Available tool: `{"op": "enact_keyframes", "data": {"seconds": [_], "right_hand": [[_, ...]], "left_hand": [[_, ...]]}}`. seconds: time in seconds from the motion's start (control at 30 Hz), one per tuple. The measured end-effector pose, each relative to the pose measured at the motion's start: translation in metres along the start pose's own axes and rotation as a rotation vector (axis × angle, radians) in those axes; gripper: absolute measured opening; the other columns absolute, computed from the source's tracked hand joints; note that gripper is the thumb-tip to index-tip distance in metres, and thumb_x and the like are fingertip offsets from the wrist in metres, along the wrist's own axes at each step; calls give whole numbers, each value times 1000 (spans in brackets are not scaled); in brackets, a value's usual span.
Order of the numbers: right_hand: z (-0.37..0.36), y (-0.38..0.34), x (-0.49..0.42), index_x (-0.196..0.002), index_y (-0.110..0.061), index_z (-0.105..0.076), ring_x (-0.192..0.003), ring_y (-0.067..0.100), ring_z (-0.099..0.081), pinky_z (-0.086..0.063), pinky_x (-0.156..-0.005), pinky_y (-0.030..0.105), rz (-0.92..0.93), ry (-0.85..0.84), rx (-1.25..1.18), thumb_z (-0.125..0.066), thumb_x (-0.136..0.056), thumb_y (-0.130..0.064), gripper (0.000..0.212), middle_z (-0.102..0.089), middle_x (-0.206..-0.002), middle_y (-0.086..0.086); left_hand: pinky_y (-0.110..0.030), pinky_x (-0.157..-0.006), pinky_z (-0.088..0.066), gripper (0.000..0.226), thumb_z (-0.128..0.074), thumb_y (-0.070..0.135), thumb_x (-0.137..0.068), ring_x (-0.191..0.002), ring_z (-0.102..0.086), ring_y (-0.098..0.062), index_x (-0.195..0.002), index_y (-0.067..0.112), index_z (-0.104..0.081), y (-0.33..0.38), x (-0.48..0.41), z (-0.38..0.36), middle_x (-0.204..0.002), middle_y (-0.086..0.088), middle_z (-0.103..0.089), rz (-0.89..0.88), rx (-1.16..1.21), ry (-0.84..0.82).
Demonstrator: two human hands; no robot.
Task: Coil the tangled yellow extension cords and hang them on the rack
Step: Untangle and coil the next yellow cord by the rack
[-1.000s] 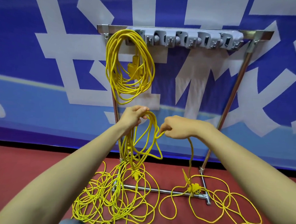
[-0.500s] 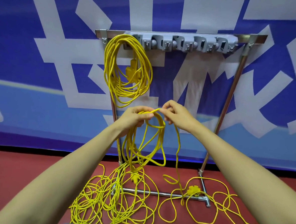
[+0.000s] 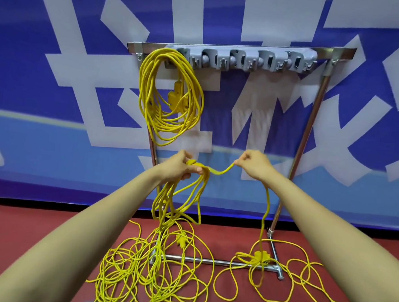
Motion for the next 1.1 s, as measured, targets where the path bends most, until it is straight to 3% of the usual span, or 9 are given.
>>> {"op": "enact_keyframes", "data": {"seconds": [0.1,0.23,0.37,0.53,0.63,0.8,0.93,1.0,1.1], "right_hand": [[20,23,-7,-72,-11,-44,-78,28,-47,-33,-62,31,-98,120,47,-46,-94,-20,24,-53,-84,14],[19,32,-13,-93,-2,-54,-92,36,-57,-35,-66,32,-151,71,45,-33,-95,-10,22,-62,-99,22],[11,14,-12,-109,-2,-58,-67,22,-43,-32,-57,30,-29,-11,40,-39,-96,-8,24,-53,-82,11],[0,-22,-2,-93,-16,-54,-71,18,-53,-42,-64,27,180,-99,89,-47,-97,-22,10,-64,-81,-1],[-14,-49,15,-108,-17,-63,-61,6,-52,-39,-55,15,328,-244,225,-46,-99,-28,22,-63,-84,0],[-45,-52,29,-135,-16,-46,-99,20,-54,-40,-84,30,312,-456,444,-45,-95,-11,40,-60,-111,1],[-29,-53,26,-103,-14,-48,-63,14,-49,-47,-65,34,339,-345,127,-47,-95,-5,13,-62,-83,-6],[-15,-55,24,-105,-15,-60,-65,11,-50,-48,-63,27,386,-265,164,-52,-94,-6,16,-57,-89,0],[-7,-55,19,-111,-16,-67,-88,14,-52,-34,-73,18,422,-200,402,-54,-95,-12,22,-50,-94,6]], "left_hand": [[-18,-52,-34,10,-60,10,-95,-58,-40,-12,-103,5,-57,-3,4,7,-88,-4,-70,-48,-1,-74],[-15,-51,-35,21,-55,9,-97,-55,-40,-7,-114,-2,-59,1,12,-5,-93,-9,-69,-75,20,-185],[-14,-53,-36,28,-53,9,-97,-54,-41,-5,-121,-4,-58,9,18,-23,-95,-10,-66,-87,-16,-323],[-14,-55,-37,24,-54,6,-96,-55,-41,-5,-119,3,-61,19,25,-35,-73,11,-61,-67,1,-379],[-15,-57,-37,24,-57,8,-95,-56,-41,-5,-118,4,-62,25,27,-41,-75,8,-59,-94,-23,-397],[-14,-57,-36,23,-56,8,-95,-56,-40,-6,-116,9,-64,37,30,-45,-72,11,-59,-148,-13,-410],[-17,-54,-32,18,-58,11,-94,-56,-37,-8,-108,15,-69,39,25,-34,-79,-1,-55,-181,12,-309],[-19,-53,-32,12,-63,15,-92,-57,-38,-11,-98,19,-72,42,23,-32,-81,-8,-51,-212,-23,-272],[-24,-56,-32,7,-64,19,-93,-67,-38,-24,-96,19,-71,47,24,-41,-86,-14,-45,-236,-142,-287]]}}
Point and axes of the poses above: each hand's wrist, its own x-axis away from the middle knuckle, its own z-axis out of the back of the hand, y = z × x, the point moved 10 cm from there along -x, towards the middle knuckle
